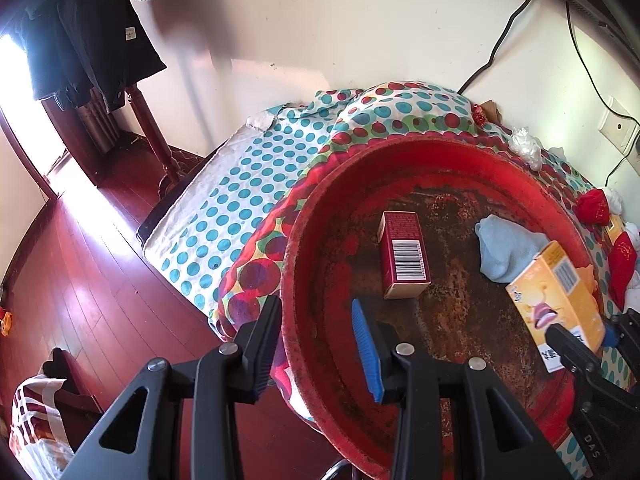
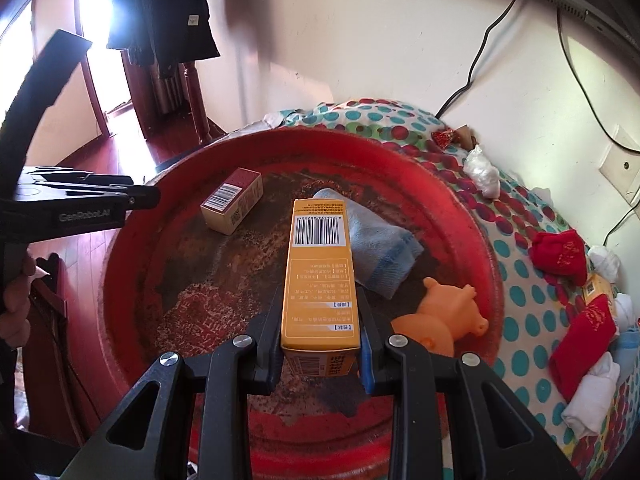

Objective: Organize objects
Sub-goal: 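Lower the tall orange box into the red basin and open the right tool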

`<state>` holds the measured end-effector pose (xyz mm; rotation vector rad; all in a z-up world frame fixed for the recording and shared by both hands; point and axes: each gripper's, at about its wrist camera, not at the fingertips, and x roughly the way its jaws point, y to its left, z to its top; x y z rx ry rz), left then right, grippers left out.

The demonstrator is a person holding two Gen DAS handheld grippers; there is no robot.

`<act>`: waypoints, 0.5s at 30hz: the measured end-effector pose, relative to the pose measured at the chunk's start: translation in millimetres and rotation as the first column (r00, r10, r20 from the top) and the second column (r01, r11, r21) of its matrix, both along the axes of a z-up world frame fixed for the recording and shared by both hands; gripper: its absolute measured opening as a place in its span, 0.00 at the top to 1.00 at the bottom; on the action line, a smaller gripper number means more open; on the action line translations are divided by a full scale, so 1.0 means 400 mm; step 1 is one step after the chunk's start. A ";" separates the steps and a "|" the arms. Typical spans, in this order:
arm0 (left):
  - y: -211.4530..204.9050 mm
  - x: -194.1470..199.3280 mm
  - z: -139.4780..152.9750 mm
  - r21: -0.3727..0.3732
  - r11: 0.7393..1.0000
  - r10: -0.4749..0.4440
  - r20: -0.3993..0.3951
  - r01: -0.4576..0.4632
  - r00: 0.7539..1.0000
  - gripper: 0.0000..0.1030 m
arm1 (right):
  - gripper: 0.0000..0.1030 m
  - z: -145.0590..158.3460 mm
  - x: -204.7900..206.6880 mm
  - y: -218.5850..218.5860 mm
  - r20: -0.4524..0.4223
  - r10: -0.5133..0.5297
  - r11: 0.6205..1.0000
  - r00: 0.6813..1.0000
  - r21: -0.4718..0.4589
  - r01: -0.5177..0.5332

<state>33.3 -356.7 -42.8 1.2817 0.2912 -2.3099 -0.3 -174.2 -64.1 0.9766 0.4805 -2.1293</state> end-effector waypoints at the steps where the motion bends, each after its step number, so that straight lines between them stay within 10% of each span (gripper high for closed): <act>1: 0.000 0.000 -0.001 0.002 1.000 0.002 0.002 -0.002 1.000 0.64 | 0.73 -0.003 -0.002 -0.004 -0.001 -0.002 1.000 1.000 0.003 0.002; 15: -0.007 -0.003 -0.019 0.019 1.000 0.003 0.022 -0.004 1.000 0.64 | 0.70 -0.022 -0.011 -0.025 0.011 0.005 1.000 1.000 0.014 -0.005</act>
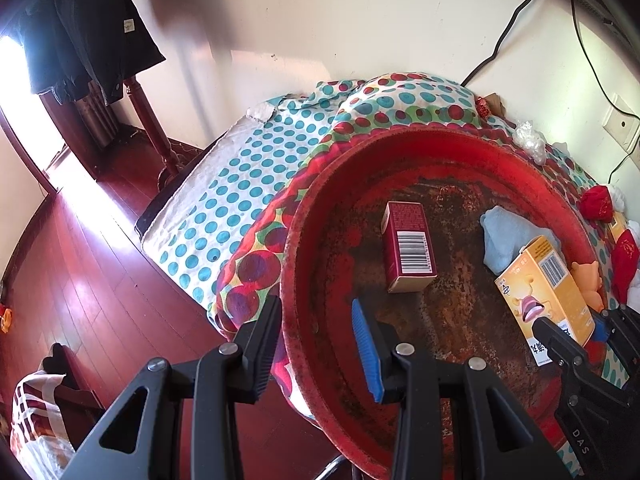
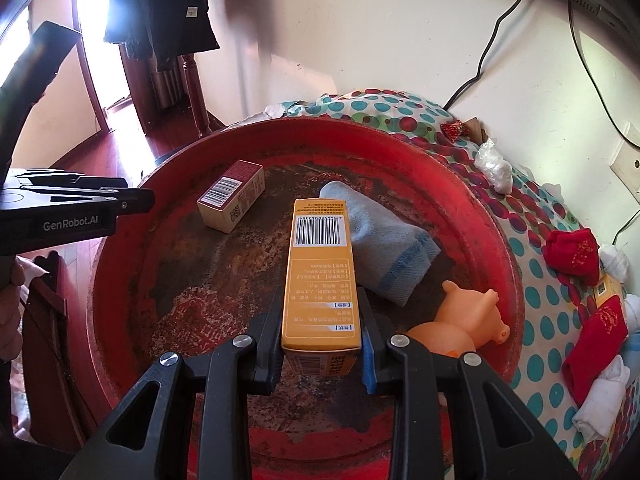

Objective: Organize objects
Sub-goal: 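Lower the tall orange box into the red basin and open the right tool, then grasp the white sock with the right tool while the left moves to the red sock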

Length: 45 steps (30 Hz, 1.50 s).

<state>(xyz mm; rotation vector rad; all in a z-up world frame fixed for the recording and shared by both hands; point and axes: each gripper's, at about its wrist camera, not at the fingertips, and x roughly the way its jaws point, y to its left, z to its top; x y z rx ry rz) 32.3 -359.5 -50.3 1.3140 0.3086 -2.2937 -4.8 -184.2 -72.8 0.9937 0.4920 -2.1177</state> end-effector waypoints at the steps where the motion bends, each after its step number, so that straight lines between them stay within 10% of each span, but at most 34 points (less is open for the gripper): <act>1: -0.002 0.000 -0.001 0.004 1.000 0.002 -0.001 -0.002 1.000 0.64 | 0.66 0.002 0.002 0.002 0.000 0.001 1.000 1.000 -0.009 -0.001; 12: -0.005 0.000 -0.003 0.012 1.000 0.005 0.000 -0.005 1.000 0.64 | 0.36 0.064 0.017 0.050 -0.045 -0.025 0.997 0.999 -0.077 0.022; 21: 0.006 -0.002 0.006 0.011 1.000 -0.004 -0.012 0.004 1.000 0.64 | 0.34 0.105 -0.023 0.219 -0.125 -0.187 0.982 0.974 -0.061 0.181; 31: 0.046 -0.004 0.041 -0.033 0.999 -0.027 -0.045 0.025 0.999 0.64 | 0.26 0.060 -0.159 0.539 -0.114 -0.507 0.861 0.854 -0.031 0.507; 45: 0.271 -0.093 0.081 -0.065 0.971 -0.230 -0.014 0.228 0.973 0.64 | 0.30 -0.042 -0.264 0.616 -0.029 -0.577 0.817 0.816 -0.004 0.577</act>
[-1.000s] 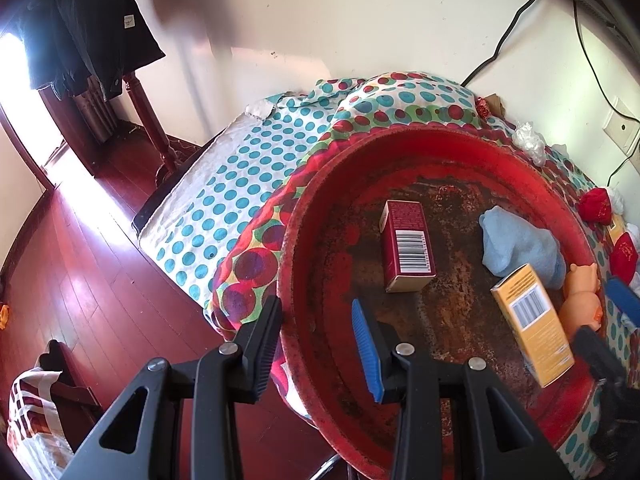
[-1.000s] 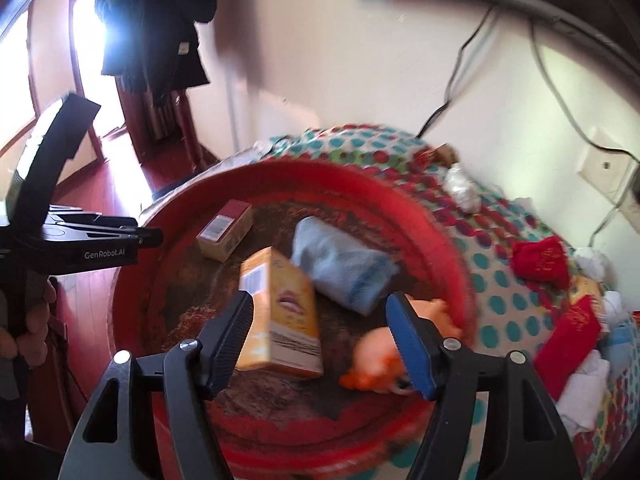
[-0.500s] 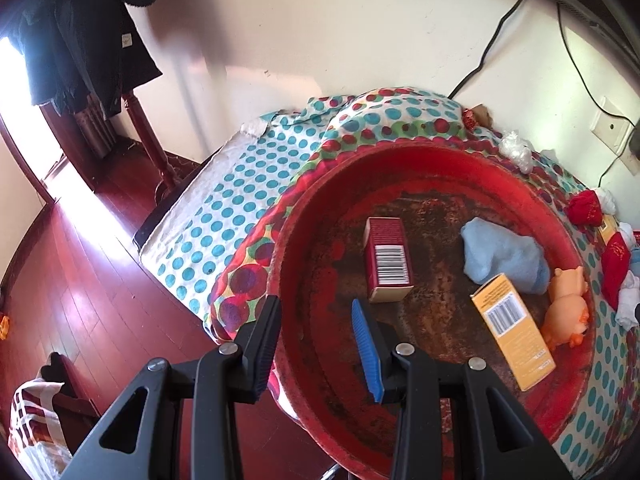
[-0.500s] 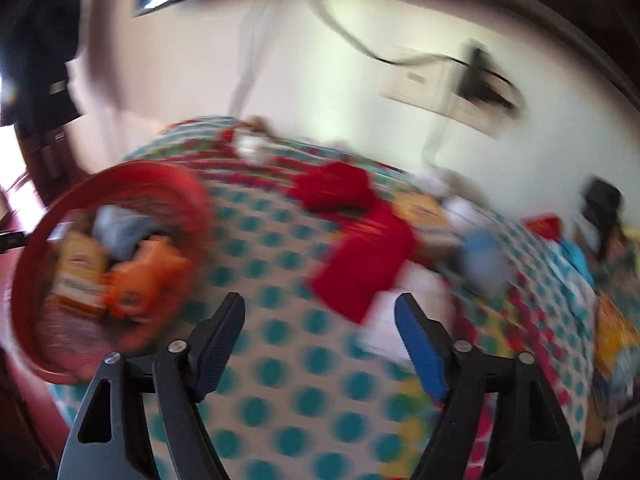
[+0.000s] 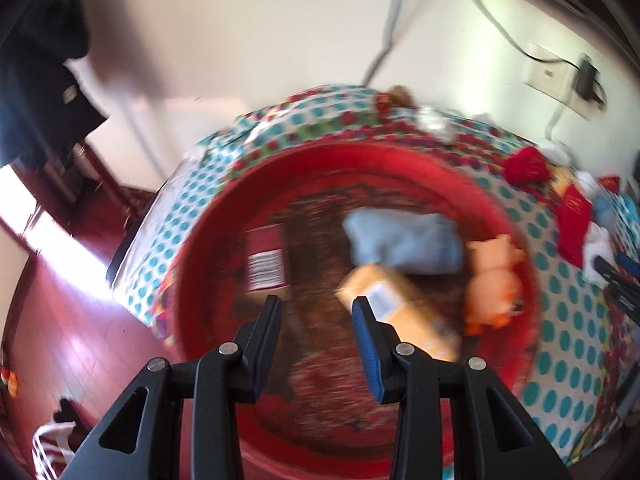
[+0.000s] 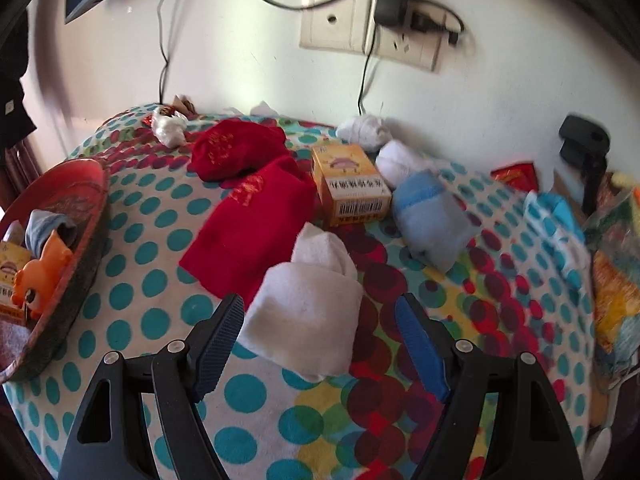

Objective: Organize objects
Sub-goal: 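Grasp the white sock with the right tool while the left moves to the red sock, then grasp the red sock with the left tool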

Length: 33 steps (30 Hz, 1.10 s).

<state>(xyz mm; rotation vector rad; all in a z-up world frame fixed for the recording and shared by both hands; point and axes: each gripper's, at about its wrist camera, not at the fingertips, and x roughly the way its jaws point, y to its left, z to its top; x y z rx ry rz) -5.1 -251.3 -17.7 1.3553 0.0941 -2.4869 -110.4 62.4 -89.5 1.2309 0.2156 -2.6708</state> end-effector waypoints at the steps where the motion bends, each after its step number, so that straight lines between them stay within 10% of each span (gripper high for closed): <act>1: 0.029 -0.014 0.005 0.002 1.000 -0.030 0.002 0.030 1.000 0.64 | 0.43 -0.009 -0.006 0.007 0.018 0.002 1.000 1.000 -0.020 -0.001; 7: 0.216 -0.118 0.004 0.008 0.981 -0.192 0.028 0.192 0.981 0.64 | 0.69 -0.004 0.005 0.039 -0.010 0.041 0.995 0.999 -0.087 -0.042; 18: 0.537 -0.348 -0.064 0.174 0.892 -0.429 0.032 0.418 0.903 0.64 | 0.69 0.012 -0.019 0.215 -0.064 -0.046 0.998 0.997 -0.054 0.043; 33: 0.670 -0.501 -0.159 0.151 0.873 -0.467 -0.018 0.464 0.884 0.64 | 0.68 -0.007 -0.033 0.211 -0.036 -0.037 0.999 0.999 -0.041 0.036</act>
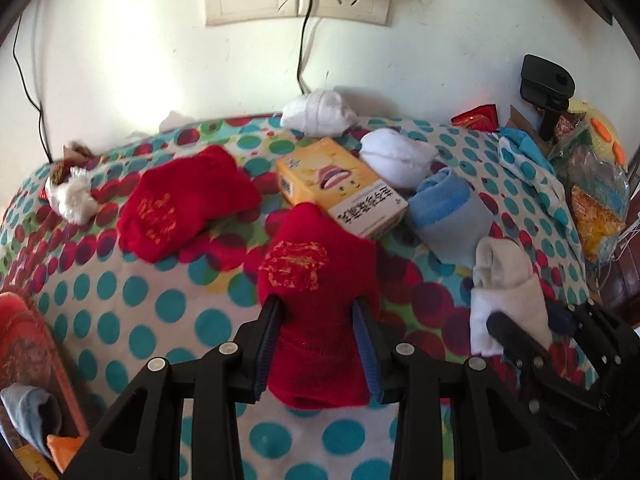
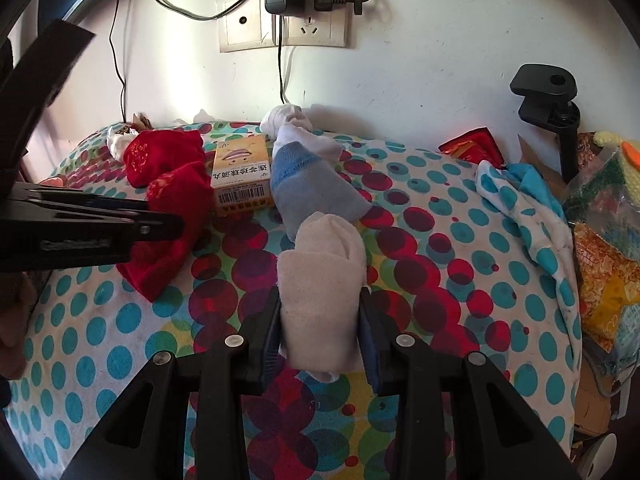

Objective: Organize objects
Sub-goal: 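Grasp the red sock with the left tool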

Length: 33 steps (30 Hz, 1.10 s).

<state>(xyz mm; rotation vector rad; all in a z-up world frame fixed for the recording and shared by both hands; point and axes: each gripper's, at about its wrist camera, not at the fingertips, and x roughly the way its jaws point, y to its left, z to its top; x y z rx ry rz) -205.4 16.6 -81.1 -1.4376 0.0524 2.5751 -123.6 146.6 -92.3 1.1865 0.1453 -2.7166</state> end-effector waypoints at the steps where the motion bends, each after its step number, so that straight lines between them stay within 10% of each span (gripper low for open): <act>1: 0.005 -0.002 -0.005 -0.007 1.000 -0.001 -0.002 0.001 1.000 0.59 | 0.67 0.000 0.000 0.001 0.003 -0.002 1.000 1.000 -0.002 0.002; 7: 0.023 -0.009 -0.046 -0.076 0.997 0.029 -0.033 -0.031 0.999 0.41 | 0.66 -0.002 -0.001 0.001 0.006 -0.005 1.000 1.000 -0.006 0.005; 33: -0.005 -0.004 -0.056 -0.022 0.994 0.100 -0.101 -0.103 0.990 0.40 | 0.63 -0.004 -0.001 0.001 0.022 -0.015 1.000 1.000 -0.012 0.015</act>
